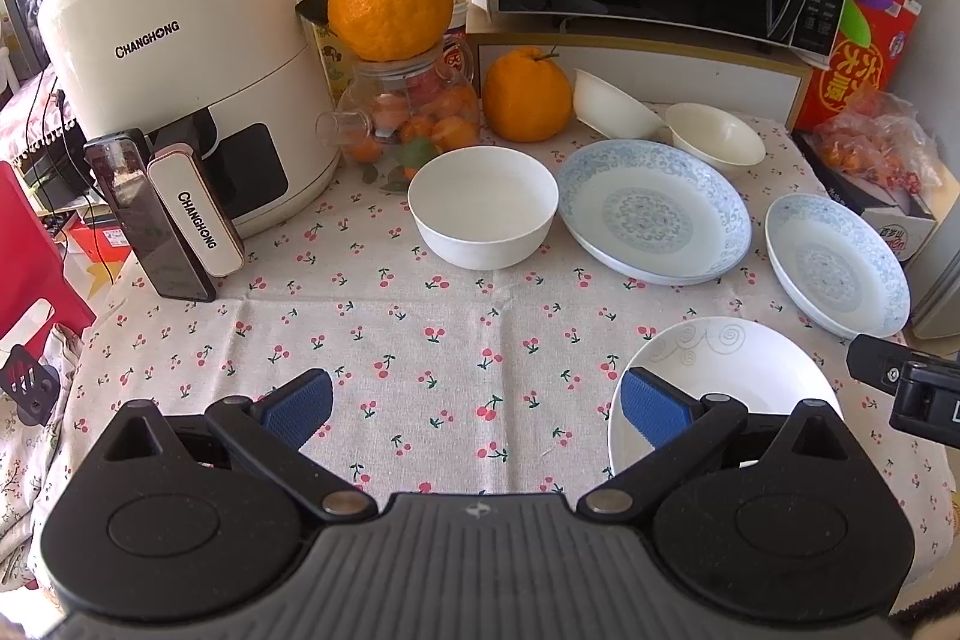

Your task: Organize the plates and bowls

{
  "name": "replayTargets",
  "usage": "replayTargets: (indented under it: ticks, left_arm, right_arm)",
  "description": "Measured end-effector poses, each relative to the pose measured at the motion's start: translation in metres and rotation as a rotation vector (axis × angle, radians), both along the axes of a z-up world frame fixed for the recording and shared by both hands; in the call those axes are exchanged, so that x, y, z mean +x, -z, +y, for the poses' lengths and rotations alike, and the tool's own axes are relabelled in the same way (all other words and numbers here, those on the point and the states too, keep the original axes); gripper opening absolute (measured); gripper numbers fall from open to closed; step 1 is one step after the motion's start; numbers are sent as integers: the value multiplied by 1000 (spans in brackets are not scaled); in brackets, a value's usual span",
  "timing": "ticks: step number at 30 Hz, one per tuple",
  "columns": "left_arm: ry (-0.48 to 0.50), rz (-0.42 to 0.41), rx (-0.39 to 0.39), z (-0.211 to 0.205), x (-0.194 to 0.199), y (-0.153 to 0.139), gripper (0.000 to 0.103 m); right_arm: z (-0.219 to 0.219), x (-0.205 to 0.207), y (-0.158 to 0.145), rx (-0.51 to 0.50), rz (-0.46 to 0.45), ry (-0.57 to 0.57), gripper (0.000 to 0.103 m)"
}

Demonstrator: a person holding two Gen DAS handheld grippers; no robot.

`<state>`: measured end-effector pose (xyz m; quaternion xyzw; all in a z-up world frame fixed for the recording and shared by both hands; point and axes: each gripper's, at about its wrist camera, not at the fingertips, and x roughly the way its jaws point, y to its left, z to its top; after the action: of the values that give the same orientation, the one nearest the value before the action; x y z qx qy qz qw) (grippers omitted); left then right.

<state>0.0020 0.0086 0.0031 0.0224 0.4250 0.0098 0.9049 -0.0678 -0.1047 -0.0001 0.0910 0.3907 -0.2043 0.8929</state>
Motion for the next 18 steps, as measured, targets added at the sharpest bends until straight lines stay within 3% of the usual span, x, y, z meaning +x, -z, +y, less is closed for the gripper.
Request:
replayTargets:
  ticks: [8, 18]
  left_arm:
    - [0, -12, -19, 1, -7, -10, 103]
    - [27, -39, -54, 5, -8, -9, 103]
  right_arm:
    - [21, -21, -28, -50, -55, -50, 103]
    - [10, -26, -36, -10, -46, -32, 103]
